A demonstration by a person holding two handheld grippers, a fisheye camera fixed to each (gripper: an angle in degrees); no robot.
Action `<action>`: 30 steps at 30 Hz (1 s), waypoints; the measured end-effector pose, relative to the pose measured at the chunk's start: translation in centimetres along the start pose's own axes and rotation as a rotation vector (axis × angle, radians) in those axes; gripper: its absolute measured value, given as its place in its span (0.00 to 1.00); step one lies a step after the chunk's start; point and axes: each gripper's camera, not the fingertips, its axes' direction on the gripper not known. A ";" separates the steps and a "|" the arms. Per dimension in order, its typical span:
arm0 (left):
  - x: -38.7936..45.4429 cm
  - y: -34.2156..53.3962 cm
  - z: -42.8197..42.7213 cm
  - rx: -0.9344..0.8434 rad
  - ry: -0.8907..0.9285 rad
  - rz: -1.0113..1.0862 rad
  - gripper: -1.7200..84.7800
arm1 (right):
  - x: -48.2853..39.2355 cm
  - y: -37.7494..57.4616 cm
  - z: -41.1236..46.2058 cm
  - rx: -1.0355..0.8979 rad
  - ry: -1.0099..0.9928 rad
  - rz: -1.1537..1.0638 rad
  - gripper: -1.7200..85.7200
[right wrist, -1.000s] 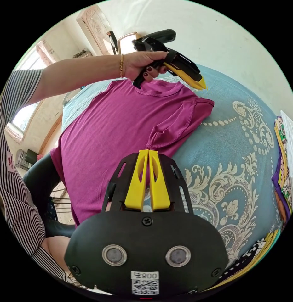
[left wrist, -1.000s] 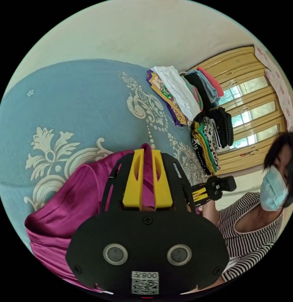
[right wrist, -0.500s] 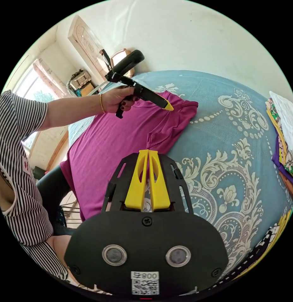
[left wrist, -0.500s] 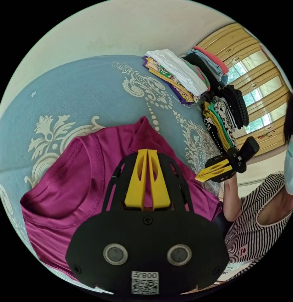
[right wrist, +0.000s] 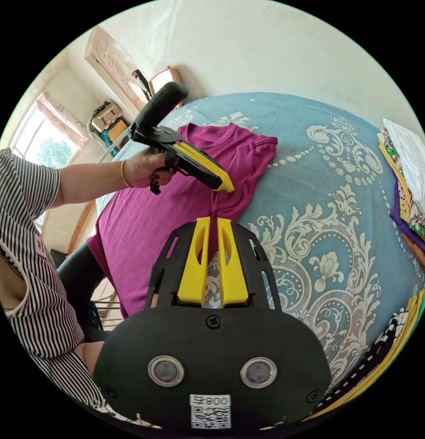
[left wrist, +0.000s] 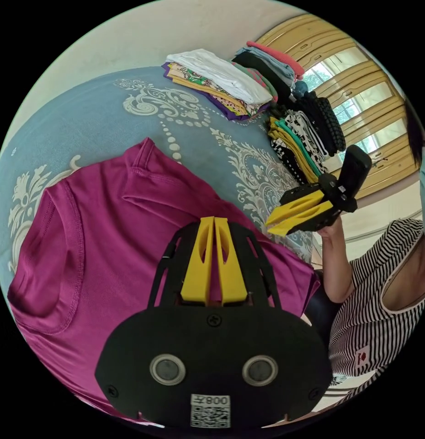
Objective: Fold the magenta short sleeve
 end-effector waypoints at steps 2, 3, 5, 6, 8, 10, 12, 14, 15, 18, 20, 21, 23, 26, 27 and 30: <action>0.3 1.4 -0.3 0.013 -0.008 0.001 0.02 | -0.2 -0.1 -1.6 0.088 -0.023 -0.015 0.03; 0.4 2.4 -0.7 0.047 -0.008 0.000 0.02 | -0.2 -0.5 -2.0 0.129 -0.003 0.000 0.03; 0.3 3.7 -1.4 0.086 -0.019 -0.011 0.02 | -0.1 -1.4 -0.9 0.131 0.012 0.021 0.03; 0.0 4.6 -1.7 0.111 -0.052 -0.034 0.02 | 0.1 -2.3 0.6 0.063 -0.002 0.037 0.02; -0.7 5.8 -1.8 0.129 -0.116 -0.076 0.02 | 0.0 -3.7 3.1 -0.061 0.028 0.052 0.02; -1.4 7.1 -1.1 0.083 -0.206 -0.109 0.02 | -0.9 -4.6 3.2 -0.068 0.057 0.037 0.02; -1.9 9.5 -1.5 0.131 -0.126 -0.119 0.02 | -1.7 -5.5 2.8 -0.081 0.088 0.031 0.02; -1.6 11.5 -2.2 0.176 -0.179 -0.118 0.02 | -1.9 -5.8 1.7 -0.034 0.082 0.055 0.02; -1.9 12.7 -2.1 0.176 -0.210 -0.133 0.02 | -2.0 -6.1 0.7 0.026 0.067 0.067 0.02; -3.4 15.8 -0.7 0.121 -0.188 -0.150 0.02 | -2.4 -7.3 0.8 0.048 0.004 0.073 0.02; -3.5 18.5 -1.5 0.168 -0.168 -0.175 0.02 | -2.9 -8.6 2.8 -0.064 0.011 0.082 0.02; -3.0 20.7 -2.3 0.212 -0.173 -0.159 0.02 | -3.9 -9.2 2.2 -0.032 0.045 0.067 0.02; -2.4 24.7 -3.2 0.258 -0.174 -0.155 0.02 | -5.6 -10.0 0.5 0.056 0.122 0.052 0.02; -2.2 32.8 -4.2 0.311 -0.167 -0.222 0.02 | -6.4 -11.8 1.9 -0.002 0.062 0.052 0.02; -2.1 36.6 -4.8 0.345 -0.155 -0.265 0.02 | -6.8 -12.6 3.0 -0.054 0.059 0.055 0.02; -1.4 47.5 -6.5 0.472 -0.118 -0.369 0.03 | -9.8 -14.4 1.1 0.010 0.192 0.033 0.02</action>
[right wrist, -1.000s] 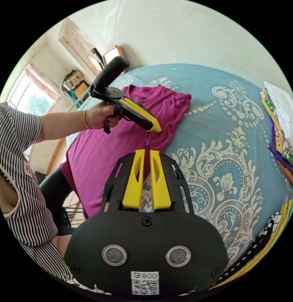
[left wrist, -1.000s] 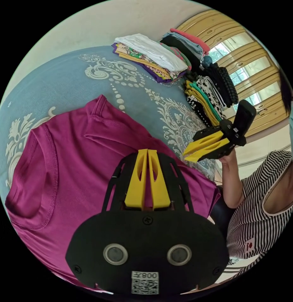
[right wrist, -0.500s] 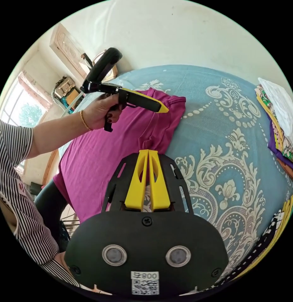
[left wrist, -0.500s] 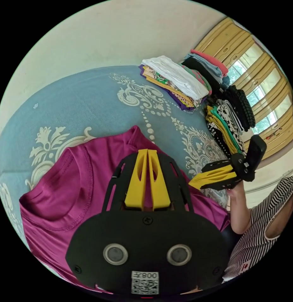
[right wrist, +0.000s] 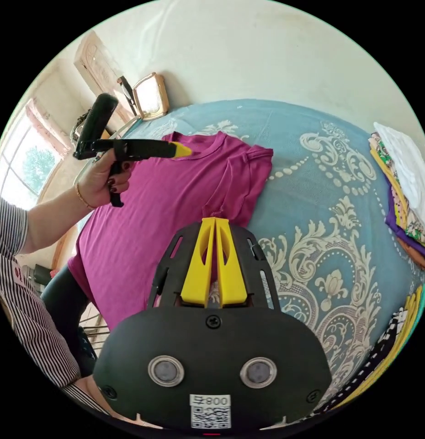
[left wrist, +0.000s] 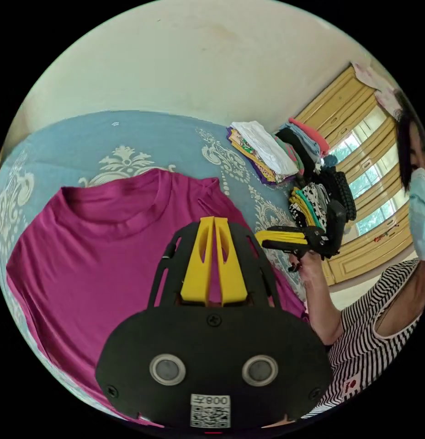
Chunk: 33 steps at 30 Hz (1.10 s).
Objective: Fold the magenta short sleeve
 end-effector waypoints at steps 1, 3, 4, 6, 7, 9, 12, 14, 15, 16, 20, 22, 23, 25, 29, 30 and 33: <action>-0.7 1.8 -1.3 0.020 -0.005 -0.026 0.03 | -0.4 -0.3 -0.5 0.009 0.019 -0.003 0.02; -3.3 9.2 -6.3 0.104 -0.073 -0.134 0.04 | -2.2 -1.3 -2.8 0.093 0.083 0.000 0.02; -4.0 11.0 -7.5 0.121 -0.098 -0.159 0.04 | -2.7 -1.5 -3.3 0.109 0.097 -0.003 0.02; -6.5 17.9 -11.8 0.169 -0.241 -0.254 0.05 | -4.7 -2.7 -5.1 0.162 0.137 -0.022 0.02; -7.2 19.5 -12.8 0.175 -0.282 -0.283 0.05 | -5.2 -3.1 -5.3 0.169 0.141 -0.025 0.02; -10.6 25.1 -15.8 0.186 -0.396 -0.391 0.08 | -7.5 -5.4 -5.6 0.150 0.117 -0.043 0.03; -16.0 30.5 -18.2 0.209 -0.424 -0.503 0.10 | -11.2 -9.7 -5.4 0.143 0.037 -0.076 0.03; -19.4 32.9 -19.1 0.229 -0.395 -0.566 0.11 | -14.0 -13.2 -4.6 0.122 -0.019 -0.132 0.03; -21.4 34.4 -19.6 0.259 -0.365 -0.587 0.11 | -15.9 -15.8 -3.8 0.103 -0.056 -0.163 0.04; -22.5 35.2 -19.8 0.269 -0.356 -0.601 0.11 | -16.8 -17.1 -3.3 0.091 -0.077 -0.177 0.04; -28.5 39.7 -19.9 0.284 -0.200 -0.640 0.10 | -23.2 -25.8 0.5 0.024 -0.213 -0.257 0.05; -30.5 41.4 -19.3 0.245 -0.169 -0.661 0.08 | -26.0 -29.1 2.4 -0.001 -0.236 -0.287 0.05; -31.4 42.8 -19.5 0.273 -0.160 -0.669 0.06 | -27.8 -31.2 3.7 -0.024 -0.250 -0.304 0.06; -32.3 45.2 -20.1 0.344 -0.142 -0.683 0.05 | -30.3 -34.2 5.7 -0.052 -0.279 -0.325 0.06; -32.8 50.0 -20.7 0.496 -0.100 -0.646 0.04 | -36.5 -42.2 9.9 -0.110 -0.287 -0.393 0.07; -33.1 50.7 -20.5 0.480 -0.103 -0.620 0.04 | -38.4 -44.8 11.1 -0.130 -0.279 -0.417 0.07; -34.1 51.7 -19.7 0.397 -0.094 -0.555 0.04 | -43.7 -51.2 14.2 -0.184 -0.240 -0.505 0.09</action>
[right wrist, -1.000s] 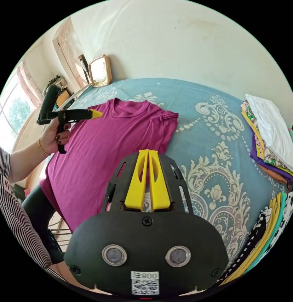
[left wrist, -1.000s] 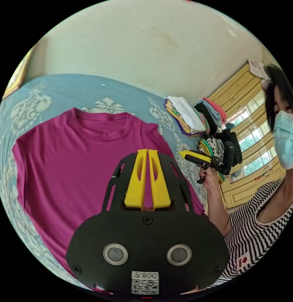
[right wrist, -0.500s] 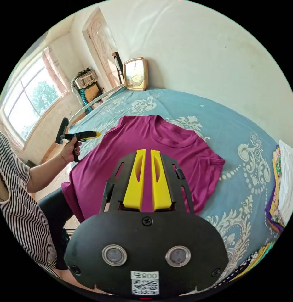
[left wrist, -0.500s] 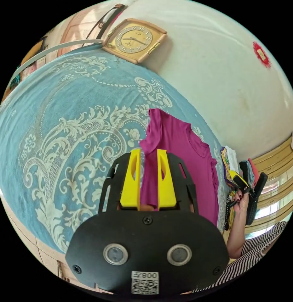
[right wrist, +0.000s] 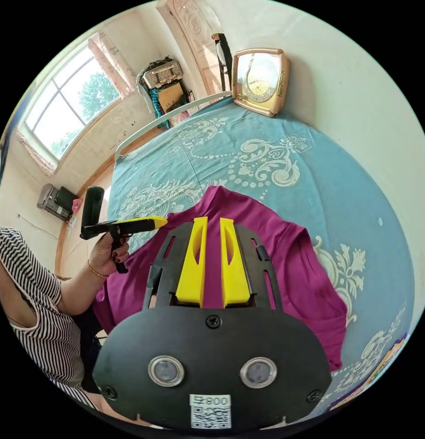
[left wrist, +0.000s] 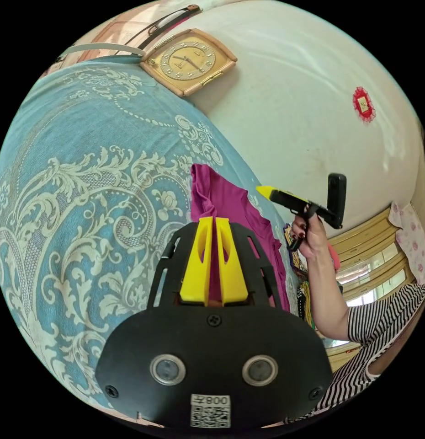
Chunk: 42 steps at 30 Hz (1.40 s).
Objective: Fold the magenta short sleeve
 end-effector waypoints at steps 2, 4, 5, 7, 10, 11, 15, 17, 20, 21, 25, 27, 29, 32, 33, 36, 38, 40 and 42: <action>-0.8 0.2 0.3 -0.044 0.001 0.035 0.04 | -1.1 -5.0 1.7 -0.040 0.045 -0.059 0.09; -1.5 0.5 0.5 -0.063 -0.004 0.064 0.04 | -2.1 -9.7 3.8 -0.082 0.061 -0.100 0.10; -2.0 0.7 0.5 -0.078 -0.006 0.084 0.04 | -2.8 -12.6 5.4 -0.121 0.051 -0.119 0.11; -2.8 1.0 0.7 -0.093 -0.024 0.101 0.04 | -4.1 -16.2 7.9 -0.192 0.042 -0.153 0.11; -4.5 1.7 0.9 -0.115 0.030 0.106 0.04 | -5.9 -20.3 12.0 -0.307 0.155 -0.196 0.11; -5.3 2.0 0.8 -0.113 0.051 0.096 0.04 | -6.3 -21.4 13.6 -0.356 0.201 -0.200 0.11; -7.1 2.9 0.3 -0.100 0.075 0.095 0.04 | -6.9 -24.1 16.2 -0.407 0.292 -0.218 0.06; -7.4 3.2 -0.2 -0.081 0.066 0.115 0.04 | -7.0 -25.1 16.3 -0.388 0.318 -0.227 0.04; -7.6 3.7 -1.0 -0.046 0.093 0.163 0.05 | -6.4 -26.1 14.6 -0.267 0.304 -0.221 0.03; -7.9 3.9 -1.1 -0.044 0.076 0.158 0.05 | -5.7 -26.1 13.5 -0.205 0.274 -0.206 0.03; -8.5 4.6 -1.3 -0.032 -0.033 0.115 0.09 | -1.6 -25.7 11.6 -0.091 0.130 -0.095 0.03; -8.4 4.9 -1.4 -0.018 -0.111 0.099 0.12 | 0.9 -25.3 11.3 -0.045 0.023 -0.038 0.03; -8.3 5.1 -1.3 -0.016 -0.159 0.083 0.13 | 2.1 -25.2 11.6 -0.036 0.010 -0.024 0.03; -8.7 5.2 -0.7 -0.036 -0.213 0.036 0.13 | 3.4 -25.4 12.3 -0.027 -0.006 -0.023 0.03; -8.8 5.3 -0.8 -0.023 -0.222 0.021 0.13 | 4.0 -25.5 12.6 -0.019 -0.022 -0.025 0.03; -8.6 5.1 0.0 -0.050 -0.231 0.031 0.12 | 5.4 -26.0 13.8 -0.023 -0.040 -0.021 0.03; -8.6 4.9 1.2 -0.101 -0.214 0.032 0.10 | 6.0 -26.3 14.5 -0.023 -0.045 -0.024 0.03; -8.1 4.9 1.6 -0.103 -0.223 0.049 0.07 | 6.8 -26.6 15.3 -0.039 -0.048 -0.021 0.03; -7.7 5.2 1.3 -0.033 -0.191 0.044 0.05 | 7.9 -27.1 16.3 -0.052 -0.054 -0.013 0.03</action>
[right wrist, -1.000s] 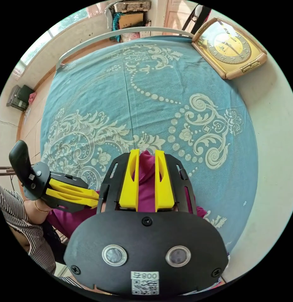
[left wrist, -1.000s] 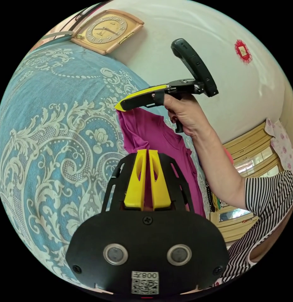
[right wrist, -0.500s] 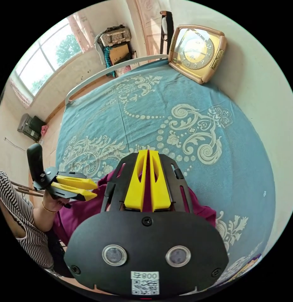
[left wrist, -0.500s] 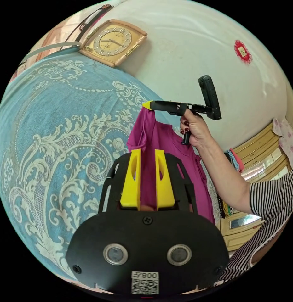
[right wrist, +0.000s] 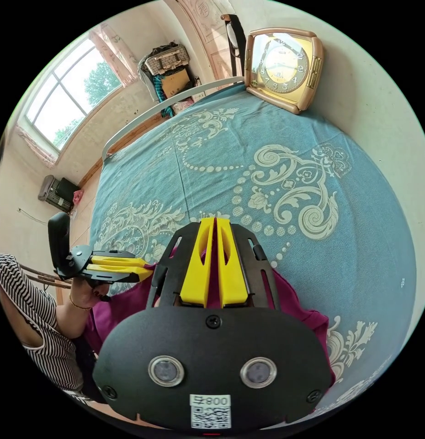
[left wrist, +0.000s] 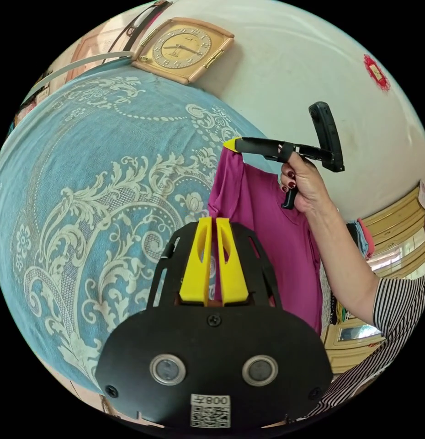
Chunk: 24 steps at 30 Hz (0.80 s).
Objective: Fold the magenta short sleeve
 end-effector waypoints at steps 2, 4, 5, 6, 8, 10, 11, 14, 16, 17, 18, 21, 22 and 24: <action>0.2 0.4 -1.3 0.132 0.104 0.003 0.05 | 0.9 -0.2 0.3 0.004 -0.013 0.005 0.03; 1.0 0.8 -2.1 0.228 0.155 0.054 0.05 | 1.6 -0.2 0.0 0.029 -0.036 -0.004 0.03; 1.7 0.7 -1.9 0.234 0.180 0.101 0.04 | 2.2 0.0 -0.4 0.044 -0.036 -0.010 0.03; 2.6 0.4 -1.3 0.212 0.196 0.143 0.04 | 3.2 0.6 -0.7 0.063 -0.043 -0.006 0.03; 4.0 0.0 -0.2 0.171 0.202 0.205 0.04 | 5.4 1.8 -1.2 0.084 -0.102 0.022 0.03; 5.5 -0.6 0.9 0.118 0.227 0.273 0.04 | 8.4 3.4 -1.4 0.110 -0.198 0.086 0.03; 6.5 -1.0 1.7 0.083 0.239 0.312 0.04 | 10.4 4.5 -1.3 0.121 -0.265 0.136 0.03; 8.8 -1.8 3.6 -0.003 0.256 0.393 0.04 | 14.1 7.2 -1.1 0.132 -0.360 0.210 0.03; 10.0 -2.2 4.9 -0.054 0.273 0.431 0.04 | 15.5 8.5 -0.7 0.108 -0.370 0.233 0.04; 10.8 -2.5 5.7 -0.078 0.266 0.443 0.04 | 16.3 9.3 -0.4 0.091 -0.359 0.252 0.04; 11.7 -2.7 6.5 -0.107 0.263 0.468 0.04 | 17.0 10.0 -0.1 0.068 -0.346 0.266 0.04; 13.8 -3.4 8.7 -0.205 0.265 0.519 0.04 | 18.2 11.6 0.1 0.062 -0.343 0.279 0.05; 14.2 -3.5 9.2 -0.226 0.266 0.528 0.04 | 18.4 11.9 0.1 0.065 -0.344 0.281 0.05; 15.5 -3.9 11.2 -0.312 0.249 0.541 0.05 | 19.0 12.7 -0.2 0.073 -0.331 0.292 0.06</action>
